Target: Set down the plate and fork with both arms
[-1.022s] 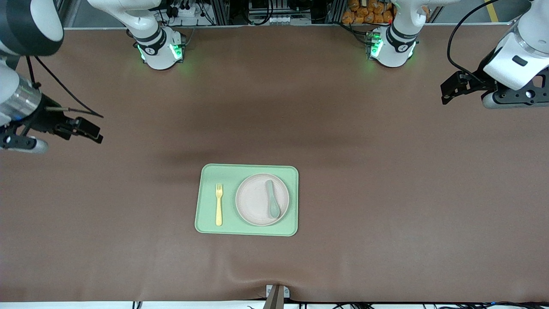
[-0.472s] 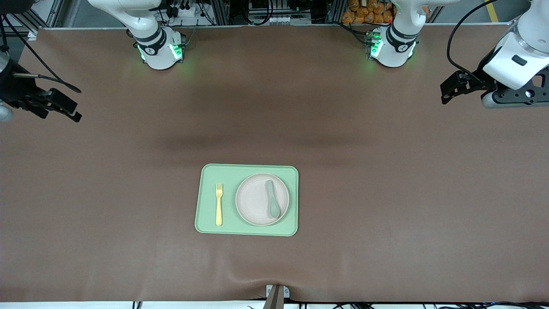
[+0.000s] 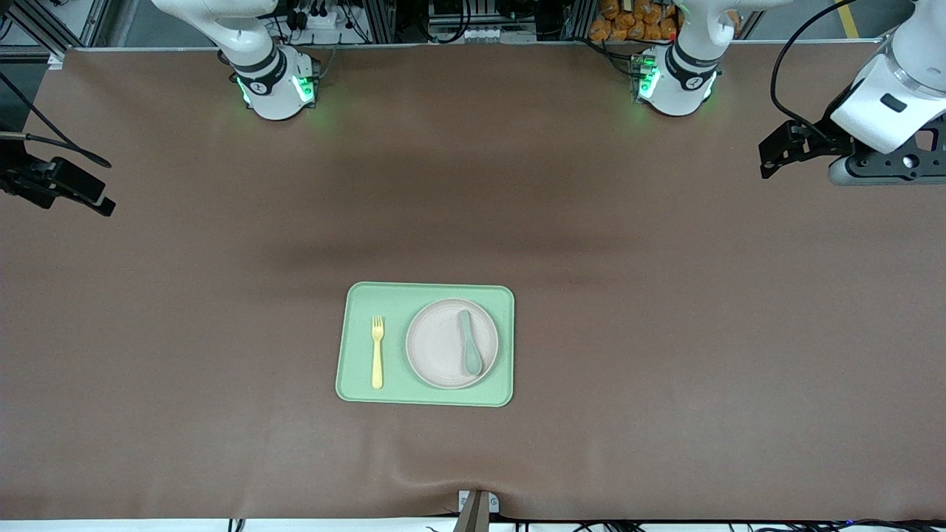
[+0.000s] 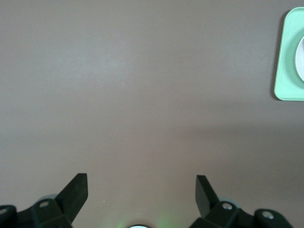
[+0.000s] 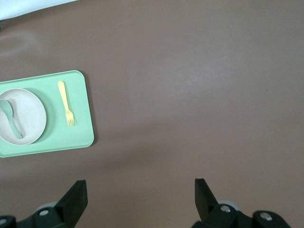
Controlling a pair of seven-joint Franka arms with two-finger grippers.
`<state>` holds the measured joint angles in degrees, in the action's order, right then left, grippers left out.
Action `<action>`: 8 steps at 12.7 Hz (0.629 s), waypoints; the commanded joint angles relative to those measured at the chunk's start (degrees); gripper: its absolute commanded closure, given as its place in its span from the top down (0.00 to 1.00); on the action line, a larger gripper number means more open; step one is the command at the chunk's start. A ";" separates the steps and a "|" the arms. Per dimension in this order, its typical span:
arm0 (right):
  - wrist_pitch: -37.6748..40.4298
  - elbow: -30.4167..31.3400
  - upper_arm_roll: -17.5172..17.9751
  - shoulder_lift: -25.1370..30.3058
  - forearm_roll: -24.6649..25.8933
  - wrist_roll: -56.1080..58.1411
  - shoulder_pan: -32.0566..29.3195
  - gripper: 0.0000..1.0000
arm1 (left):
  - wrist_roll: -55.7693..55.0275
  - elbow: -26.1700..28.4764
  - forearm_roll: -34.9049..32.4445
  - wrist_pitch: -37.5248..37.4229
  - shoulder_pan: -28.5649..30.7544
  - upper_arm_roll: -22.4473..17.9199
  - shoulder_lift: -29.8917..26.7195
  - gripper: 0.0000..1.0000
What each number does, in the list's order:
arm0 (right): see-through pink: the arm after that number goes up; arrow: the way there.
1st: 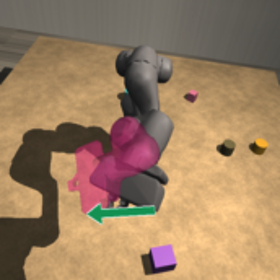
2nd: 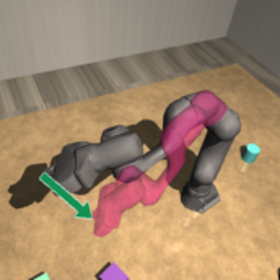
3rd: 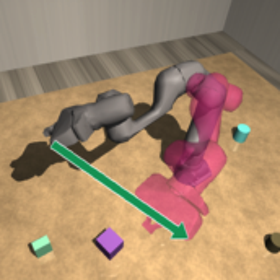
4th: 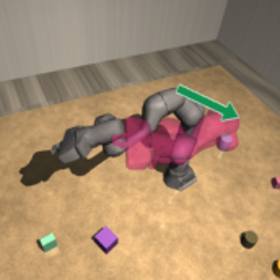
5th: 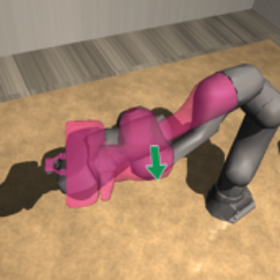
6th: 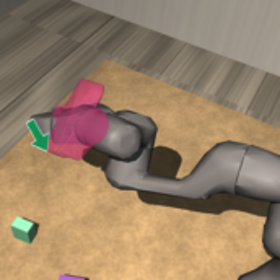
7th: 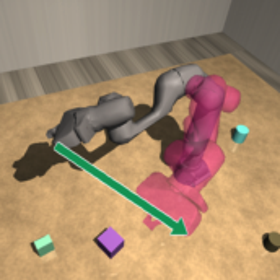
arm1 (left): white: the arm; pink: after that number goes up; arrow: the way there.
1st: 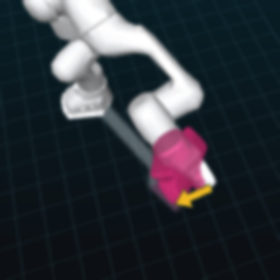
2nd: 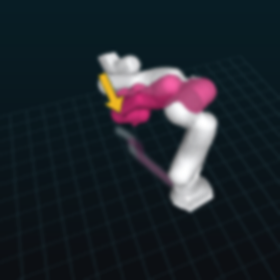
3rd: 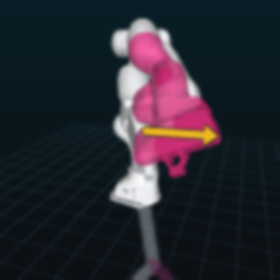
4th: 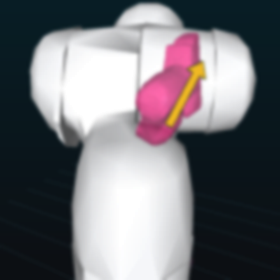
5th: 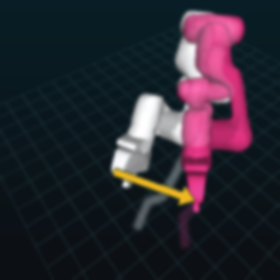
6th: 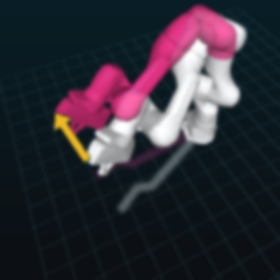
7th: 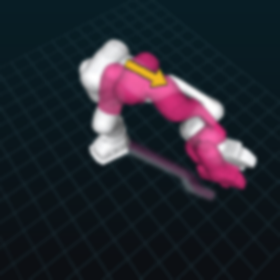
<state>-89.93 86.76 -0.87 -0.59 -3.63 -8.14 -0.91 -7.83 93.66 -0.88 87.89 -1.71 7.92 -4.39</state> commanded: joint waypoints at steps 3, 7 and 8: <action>1.77 -2.48 0.52 -1.52 2.04 4.96 -0.85 1.00 | 1.15 -0.76 -0.09 -0.43 0.39 0.17 -0.44 1.00; 3.34 -2.56 0.61 -1.52 3.44 5.41 -0.50 1.00 | 1.15 -1.64 0.09 -1.40 0.56 -0.27 -0.53 1.00; 3.79 -2.65 0.78 -1.52 5.36 5.76 -0.33 1.00 | 1.23 -2.16 0.09 -2.44 0.56 -0.27 -0.53 1.00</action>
<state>-88.08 86.05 -0.78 -1.31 -0.80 -3.53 -0.91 -7.72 92.77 -0.88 87.46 -1.55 7.59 -4.39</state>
